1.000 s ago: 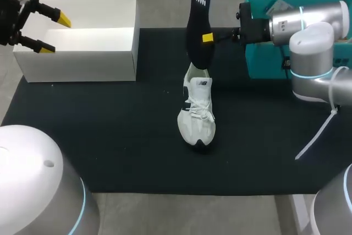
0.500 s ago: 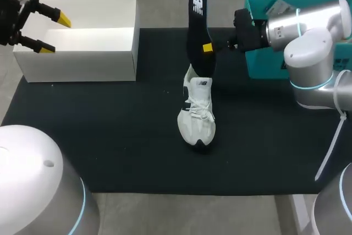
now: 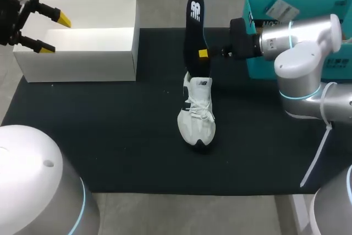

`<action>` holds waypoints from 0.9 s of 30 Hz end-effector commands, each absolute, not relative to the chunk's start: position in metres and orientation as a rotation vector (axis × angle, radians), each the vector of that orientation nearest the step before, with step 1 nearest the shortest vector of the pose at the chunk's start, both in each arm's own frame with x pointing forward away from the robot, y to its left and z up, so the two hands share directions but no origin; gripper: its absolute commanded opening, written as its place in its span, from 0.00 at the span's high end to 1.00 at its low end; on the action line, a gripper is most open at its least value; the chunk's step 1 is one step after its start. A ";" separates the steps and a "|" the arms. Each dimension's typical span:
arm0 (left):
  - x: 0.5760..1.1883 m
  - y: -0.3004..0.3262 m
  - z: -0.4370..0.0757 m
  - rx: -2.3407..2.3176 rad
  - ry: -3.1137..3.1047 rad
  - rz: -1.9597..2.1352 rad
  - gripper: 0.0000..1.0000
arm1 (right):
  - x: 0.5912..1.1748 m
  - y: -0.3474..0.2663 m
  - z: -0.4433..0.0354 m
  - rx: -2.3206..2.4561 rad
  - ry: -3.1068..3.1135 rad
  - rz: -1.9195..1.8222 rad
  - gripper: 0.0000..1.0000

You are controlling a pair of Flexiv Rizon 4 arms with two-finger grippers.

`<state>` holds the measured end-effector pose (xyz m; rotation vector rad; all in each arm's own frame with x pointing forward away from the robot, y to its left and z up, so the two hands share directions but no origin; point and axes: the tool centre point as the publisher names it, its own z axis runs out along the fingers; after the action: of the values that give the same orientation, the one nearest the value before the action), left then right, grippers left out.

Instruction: Take the shoe out of the shoebox, open the shoe tongue, remove and reinsert the insole, then place the shoe into the shoebox

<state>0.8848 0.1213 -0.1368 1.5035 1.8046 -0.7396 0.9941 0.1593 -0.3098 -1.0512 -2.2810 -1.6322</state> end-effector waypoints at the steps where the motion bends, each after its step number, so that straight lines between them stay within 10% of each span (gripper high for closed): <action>1: 0.885 0.121 -0.136 1.506 1.807 -0.739 0.00 | 0.988 0.160 -0.321 -1.075 -2.278 -1.608 1.00; 27: 0.885 0.121 -0.136 1.506 1.807 -0.739 0.00 | 0.946 0.159 -0.368 -1.149 -2.250 -1.474 1.00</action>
<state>0.8848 0.1212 -0.1369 1.5033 1.8045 -0.7393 0.9529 0.1568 -0.3650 -1.1328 -2.2422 -1.4827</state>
